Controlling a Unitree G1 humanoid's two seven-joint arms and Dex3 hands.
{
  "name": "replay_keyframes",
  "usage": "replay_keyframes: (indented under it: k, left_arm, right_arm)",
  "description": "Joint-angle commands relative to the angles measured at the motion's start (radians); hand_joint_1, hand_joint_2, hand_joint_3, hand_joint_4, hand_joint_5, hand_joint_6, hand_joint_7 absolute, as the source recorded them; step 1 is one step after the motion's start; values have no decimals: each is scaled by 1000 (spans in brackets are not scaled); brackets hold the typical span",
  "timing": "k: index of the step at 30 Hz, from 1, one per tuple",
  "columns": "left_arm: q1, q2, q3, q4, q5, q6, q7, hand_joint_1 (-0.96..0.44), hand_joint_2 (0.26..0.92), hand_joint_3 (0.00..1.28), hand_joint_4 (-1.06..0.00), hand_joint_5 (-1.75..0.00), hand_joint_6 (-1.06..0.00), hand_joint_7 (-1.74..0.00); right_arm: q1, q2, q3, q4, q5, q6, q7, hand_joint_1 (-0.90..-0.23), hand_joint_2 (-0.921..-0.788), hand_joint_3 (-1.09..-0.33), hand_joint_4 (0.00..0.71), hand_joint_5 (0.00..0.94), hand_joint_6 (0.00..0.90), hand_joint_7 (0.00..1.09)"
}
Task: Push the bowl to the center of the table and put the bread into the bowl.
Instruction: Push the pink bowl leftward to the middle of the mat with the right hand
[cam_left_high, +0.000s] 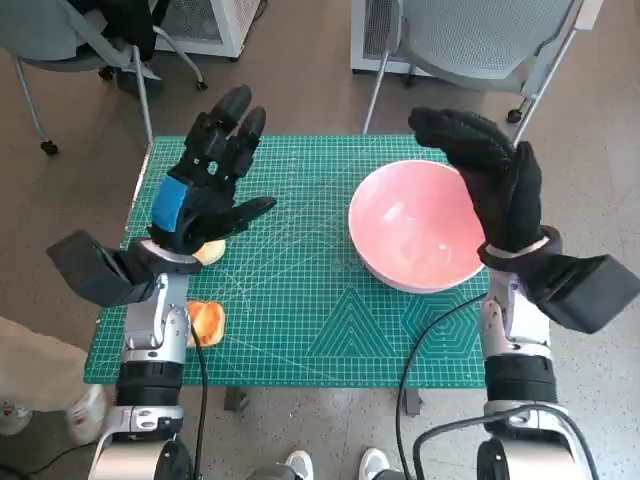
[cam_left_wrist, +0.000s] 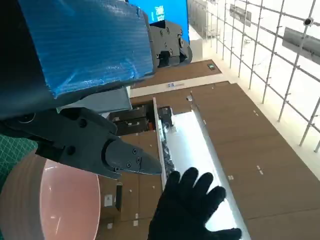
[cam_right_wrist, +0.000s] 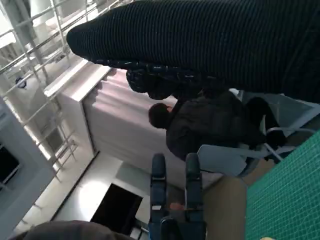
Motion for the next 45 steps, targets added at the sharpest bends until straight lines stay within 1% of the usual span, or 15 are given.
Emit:
replay_keyframes:
  k: [1,4,5,9,13,19,33,36,41,45]
  left_arm:
    - [-8,8,1,6,2,-14,-6,-414,921,106,-36,-1,-17,-373]
    - [-8,8,1,8,2,-16,-7,-414,921,107,-36,-1,-16,-373]
    - [-8,8,2,10,2,-16,-7,-414,921,107,-36,0,-16,-373]
    - [-10,7,2,19,4,-21,-7,-413,921,108,-38,-2,-18,-374]
    - [-9,6,0,21,6,-28,-6,-412,921,108,-38,-1,-19,-374]
    - [-14,7,1,38,5,-33,-9,-415,921,106,-40,-2,-22,-372]
    - [-17,3,0,46,3,-34,-9,-413,921,107,-41,-2,-22,-364]
    - [-17,1,0,46,2,-33,-10,-413,921,107,-41,-2,-22,-362]
    - [-17,-2,-1,48,1,-35,-10,-408,921,108,-41,-1,-23,-360]
    - [-18,-2,0,51,0,-36,-12,-407,921,107,-41,-1,-25,-358]
  right_arm:
    - [-19,-35,-31,78,8,-18,18,-681,-921,-741,84,4,20,306]
    - [-38,-49,-49,132,7,-39,16,-676,-921,-734,89,3,36,283]
    - [-44,-53,-54,149,6,-46,15,-674,-921,-734,92,3,50,259]
    - [-66,-71,-72,219,-6,-76,2,-670,-921,-745,95,1,69,220]
    - [-83,-91,-83,287,-28,-102,-31,-666,-921,-772,91,0,79,197]
    - [-103,-117,-92,370,-66,-110,-86,-670,-921,-797,85,0,82,176]
    - [-115,-160,-89,462,-123,-44,-184,-671,-921,-821,61,0,75,131]
    - [-121,-168,-91,482,-135,-16,-206,-669,-921,-829,55,0,72,123]
    - [-130,-179,-96,513,-146,36,-241,-694,-921,-827,50,0,70,112]
    - [-137,-185,-100,544,-161,99,-287,-699,-921,-833,44,0,69,103]
